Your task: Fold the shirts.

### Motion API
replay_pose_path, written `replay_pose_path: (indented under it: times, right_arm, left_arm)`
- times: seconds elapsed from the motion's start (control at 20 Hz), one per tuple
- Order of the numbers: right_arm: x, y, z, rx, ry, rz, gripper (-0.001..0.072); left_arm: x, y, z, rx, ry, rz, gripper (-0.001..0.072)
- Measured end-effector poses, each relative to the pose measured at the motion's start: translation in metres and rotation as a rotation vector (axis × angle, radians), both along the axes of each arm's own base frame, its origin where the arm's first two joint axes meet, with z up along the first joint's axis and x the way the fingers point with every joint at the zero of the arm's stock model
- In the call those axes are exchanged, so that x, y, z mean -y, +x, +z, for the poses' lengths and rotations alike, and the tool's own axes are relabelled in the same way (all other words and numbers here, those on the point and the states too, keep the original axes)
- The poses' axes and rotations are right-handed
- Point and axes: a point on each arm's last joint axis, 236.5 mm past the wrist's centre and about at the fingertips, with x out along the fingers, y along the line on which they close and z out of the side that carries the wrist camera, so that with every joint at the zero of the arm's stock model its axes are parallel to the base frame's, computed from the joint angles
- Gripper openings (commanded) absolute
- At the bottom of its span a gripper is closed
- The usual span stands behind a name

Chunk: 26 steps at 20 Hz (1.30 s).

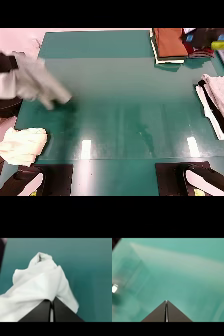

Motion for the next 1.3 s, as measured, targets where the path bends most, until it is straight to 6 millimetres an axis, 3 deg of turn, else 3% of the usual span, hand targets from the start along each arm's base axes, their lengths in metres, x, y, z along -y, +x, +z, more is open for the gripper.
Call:
replay_pose_path:
  times: [0.1, 0.25, 0.35, 0.45, 0.55, 0.6, 0.7, 0.8, 0.85, 0.95, 1.05, 1.15, 1.3]
  right_arm:
    - [0.002, -0.003, 0.032, 0.078, -0.002, -0.009, 0.0019]
    - [0.013, -0.009, 0.07, 0.168, 0.0, -0.044, 0.0019]
    - [0.024, -0.012, 0.088, 0.204, 0.003, -0.077, 0.002]
    - [0.034, -0.014, 0.096, 0.217, 0.002, -0.104, 0.0019]
    - [0.042, -0.016, 0.098, 0.214, -0.001, -0.122, 0.002]
    - [0.045, -0.016, 0.097, 0.207, -0.004, -0.127, 0.0019]
    - [0.047, -0.018, 0.095, 0.196, -0.01, -0.129, 0.0019]
    - [0.048, -0.019, 0.094, 0.188, -0.013, -0.13, 0.0019]
    - [0.048, -0.019, 0.094, 0.187, -0.013, -0.13, 0.0019]
    - [0.049, -0.018, 0.09, 0.174, -0.016, -0.127, 0.002]
    - [0.048, -0.018, 0.086, 0.158, -0.019, -0.121, 0.002]
    - [0.048, -0.016, 0.079, 0.131, -0.023, -0.112, 0.002]
    - [0.047, -0.013, 0.066, 0.089, -0.029, -0.098, 0.0019]
  left_arm:
    - [0.046, -0.012, 0.036, 0.074, -0.013, -0.137, 0.0019]
    - [0.119, -0.025, 0.044, 0.077, -0.028, -0.343, 0.0019]
    - [0.178, -0.03, 0.025, 0.024, -0.02, -0.488, 0.0021]
    - [0.244, -0.035, -0.007, -0.035, 0.006, -0.636, 0.0024]
    - [0.309, -0.043, -0.044, -0.075, 0.046, -0.767, 0.0325]
    - [0.336, -0.047, -0.061, -0.088, 0.057, -0.813, 0.0323]
    - [0.366, -0.046, -0.088, -0.124, 0.069, -0.849, 0.0324]
    - [0.363, -0.028, -0.099, -0.15, 0.072, -0.81, 0.0324]
    - [0.351, -0.013, -0.107, -0.182, 0.07, -0.769, 0.0324]
    - [0.312, 0.018, -0.125, -0.261, 0.066, -0.659, 0.0325]
    - [0.272, 0.036, -0.155, -0.384, 0.021, -0.566, 0.0325]
    - [0.241, 0.041, -0.191, -0.51, -0.043, -0.501, 0.0325]
    - [0.213, 0.025, -0.251, -0.692, -0.123, -0.448, 0.0325]
